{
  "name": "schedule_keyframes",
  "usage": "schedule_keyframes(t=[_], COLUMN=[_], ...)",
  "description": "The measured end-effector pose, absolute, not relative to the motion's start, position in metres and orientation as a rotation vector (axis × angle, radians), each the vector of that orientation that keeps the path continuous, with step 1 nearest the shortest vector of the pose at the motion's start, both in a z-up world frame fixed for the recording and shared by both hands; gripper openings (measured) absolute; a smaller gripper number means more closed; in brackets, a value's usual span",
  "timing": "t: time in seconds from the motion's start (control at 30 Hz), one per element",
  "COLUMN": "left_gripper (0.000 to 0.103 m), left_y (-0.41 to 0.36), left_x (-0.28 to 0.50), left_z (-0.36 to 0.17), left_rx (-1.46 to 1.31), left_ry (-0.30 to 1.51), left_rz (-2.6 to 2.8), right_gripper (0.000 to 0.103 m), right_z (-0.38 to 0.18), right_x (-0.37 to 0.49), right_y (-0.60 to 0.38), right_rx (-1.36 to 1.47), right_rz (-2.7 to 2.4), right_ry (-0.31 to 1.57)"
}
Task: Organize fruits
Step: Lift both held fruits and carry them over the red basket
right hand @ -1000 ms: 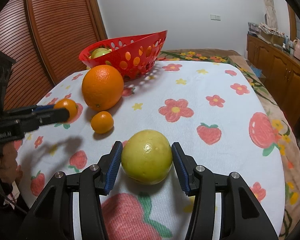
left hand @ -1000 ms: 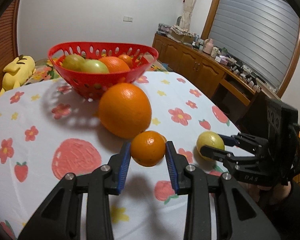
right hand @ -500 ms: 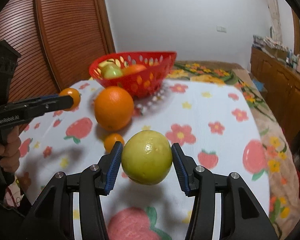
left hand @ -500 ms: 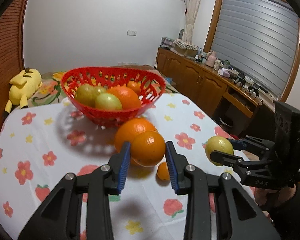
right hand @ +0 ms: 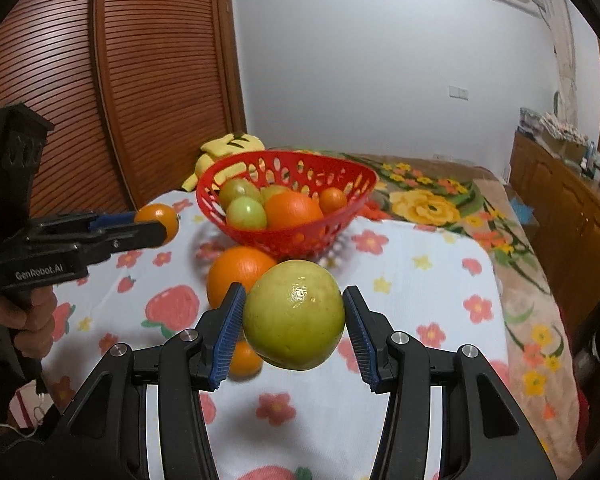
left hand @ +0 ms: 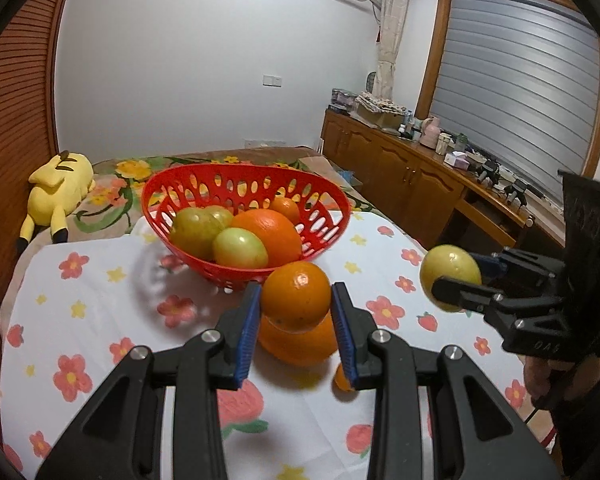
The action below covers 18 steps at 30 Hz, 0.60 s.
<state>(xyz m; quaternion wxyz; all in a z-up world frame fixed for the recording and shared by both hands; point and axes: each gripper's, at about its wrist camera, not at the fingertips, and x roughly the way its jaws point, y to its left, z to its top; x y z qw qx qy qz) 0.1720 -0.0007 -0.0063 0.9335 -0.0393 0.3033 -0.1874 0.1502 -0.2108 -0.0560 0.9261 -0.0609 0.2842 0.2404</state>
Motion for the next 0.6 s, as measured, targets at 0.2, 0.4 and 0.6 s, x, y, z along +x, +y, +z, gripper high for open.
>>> schedule_keyframes(t=[0.2,0.4,0.6], left_gripper=[0.033,0.033,0.033], left_y=[0.004,0.008,0.012], left_x=[0.189,0.211,0.238], left_z=[-0.006,-0.006,-0.008], left_rx=[-0.07,-0.063,-0.062], left_ry=[0.619,0.626,0.64], left_rz=[-0.376,-0.368,-0.356], right_gripper=[0.051,0.051,0.051], right_z=[-0.043,-0.04,-0.04], right_x=[0.173,0.203,0.237], right_y=[-0.197,-0.185,-0.177], right_rx=[-0.158,-0.177,-0.183], right_rz=[0.512,0.523,0.538], right_ry=[0.567,0.569,0.581])
